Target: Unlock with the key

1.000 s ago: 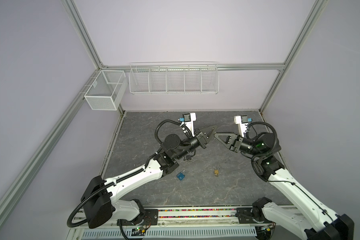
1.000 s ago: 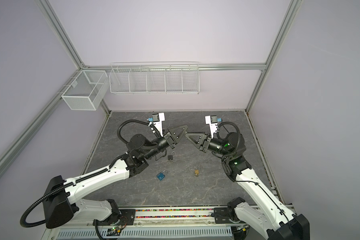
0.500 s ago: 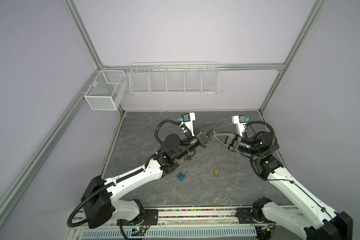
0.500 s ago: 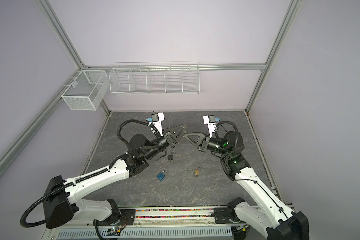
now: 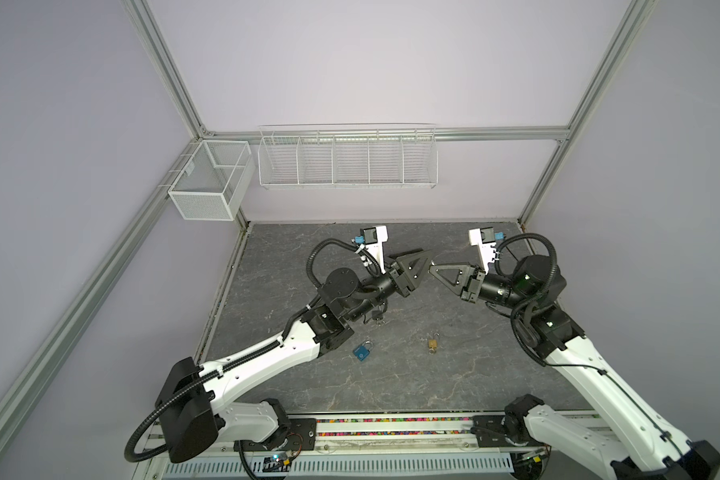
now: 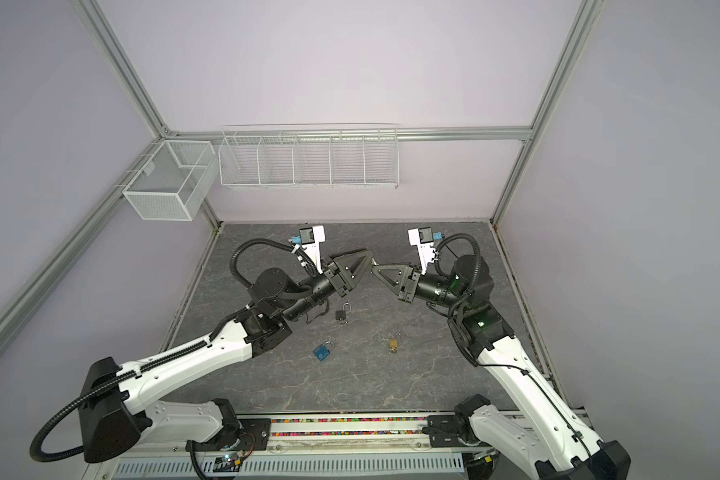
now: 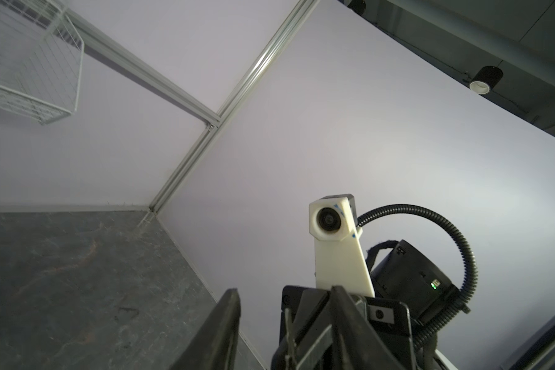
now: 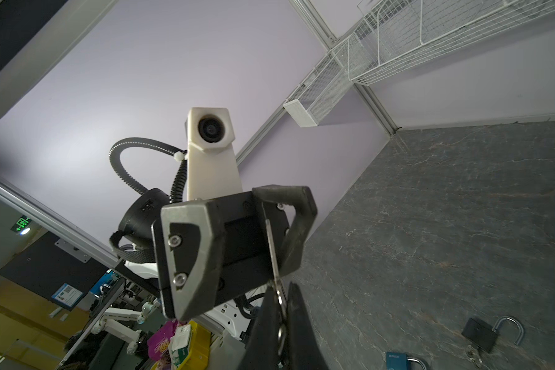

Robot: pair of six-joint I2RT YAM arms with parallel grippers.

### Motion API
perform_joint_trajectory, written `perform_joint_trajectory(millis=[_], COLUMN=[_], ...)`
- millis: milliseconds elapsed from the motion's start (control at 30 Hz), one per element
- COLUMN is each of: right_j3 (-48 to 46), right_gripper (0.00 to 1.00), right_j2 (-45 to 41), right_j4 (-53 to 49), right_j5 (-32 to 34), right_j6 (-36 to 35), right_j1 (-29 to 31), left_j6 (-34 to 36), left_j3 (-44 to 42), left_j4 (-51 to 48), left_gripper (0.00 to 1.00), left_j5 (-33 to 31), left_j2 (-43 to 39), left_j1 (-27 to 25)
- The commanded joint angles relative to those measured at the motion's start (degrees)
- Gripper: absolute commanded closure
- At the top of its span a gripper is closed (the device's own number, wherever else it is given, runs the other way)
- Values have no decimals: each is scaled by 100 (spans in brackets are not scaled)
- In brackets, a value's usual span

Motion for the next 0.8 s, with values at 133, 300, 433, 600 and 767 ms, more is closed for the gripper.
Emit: perform_joint_trajectory(millis=[133, 300, 433, 600, 767], right_j3=[122, 33, -236, -589, -889], right_gripper=[94, 94, 94, 93, 94], right_j2=[-272, -200, -176, -5, -14], right_j4=[-2576, -3710, -3889, -4150, -4050], right_j5=[1041, 1959, 2380, 2928, 3260], right_j6=[-1123, -1574, -1534, -1523, -1516], right_j1=[86, 486, 981, 1425, 1876], left_j6=[111, -242, -577, -822, -792], left_j3=[-256, -381, -658, -1271, -1456], left_j4=[-2522, -4513, -5748, -6089, -6128], left_gripper=[45, 42, 37, 35, 33], left_j5=[-1310, -1819, -1837, -1803, -1590], left_j2=[-1257, -1773, -1855, -1715, -1155], left_j1=[-11, -11, -15, -20, -20])
